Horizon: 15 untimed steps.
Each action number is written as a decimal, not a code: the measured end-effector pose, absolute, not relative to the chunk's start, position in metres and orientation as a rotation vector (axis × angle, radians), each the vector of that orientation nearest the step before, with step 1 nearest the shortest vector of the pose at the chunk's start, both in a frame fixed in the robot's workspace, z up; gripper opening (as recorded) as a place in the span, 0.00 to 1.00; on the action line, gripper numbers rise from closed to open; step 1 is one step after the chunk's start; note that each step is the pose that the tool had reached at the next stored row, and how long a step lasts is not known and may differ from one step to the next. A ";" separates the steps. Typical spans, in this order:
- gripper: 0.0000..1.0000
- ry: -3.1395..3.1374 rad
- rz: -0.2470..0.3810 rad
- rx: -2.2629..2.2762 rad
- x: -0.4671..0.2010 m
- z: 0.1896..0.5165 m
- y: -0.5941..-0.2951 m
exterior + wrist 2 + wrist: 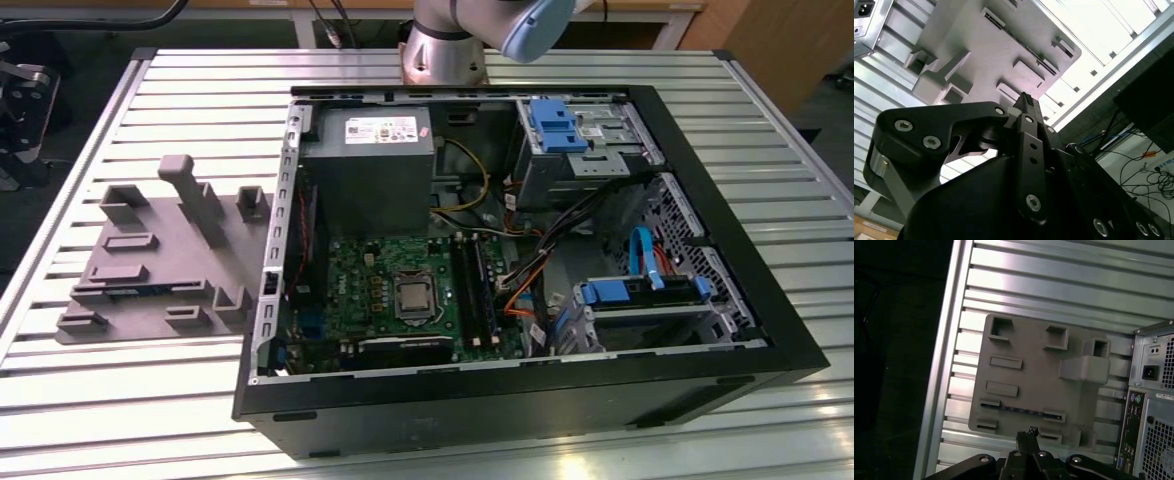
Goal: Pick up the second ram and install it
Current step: 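Pick up the second ram and move it above second insertion slot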
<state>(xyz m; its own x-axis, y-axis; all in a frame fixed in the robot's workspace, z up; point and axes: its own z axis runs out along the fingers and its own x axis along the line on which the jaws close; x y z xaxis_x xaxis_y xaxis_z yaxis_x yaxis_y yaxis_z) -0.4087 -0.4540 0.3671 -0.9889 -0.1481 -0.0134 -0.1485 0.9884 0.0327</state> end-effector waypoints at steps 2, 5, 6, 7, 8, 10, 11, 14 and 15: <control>0.11 3.120 0.053 -0.257 -0.409 0.367 -0.454; 0.11 3.117 0.053 -0.290 -0.409 0.367 -0.454; 0.11 3.116 0.053 -0.301 -0.409 0.367 -0.454; 0.11 3.115 0.053 -0.312 -0.409 0.367 -0.454; 0.11 3.114 0.053 -0.325 -0.409 0.367 -0.454; 0.11 3.112 0.053 -0.351 -0.409 0.367 -0.454; 0.11 3.111 0.053 -0.362 -0.409 0.367 -0.454; 0.11 3.107 0.053 -0.391 -0.409 0.367 -0.454; 0.11 3.106 0.053 -0.401 -0.409 0.367 -0.454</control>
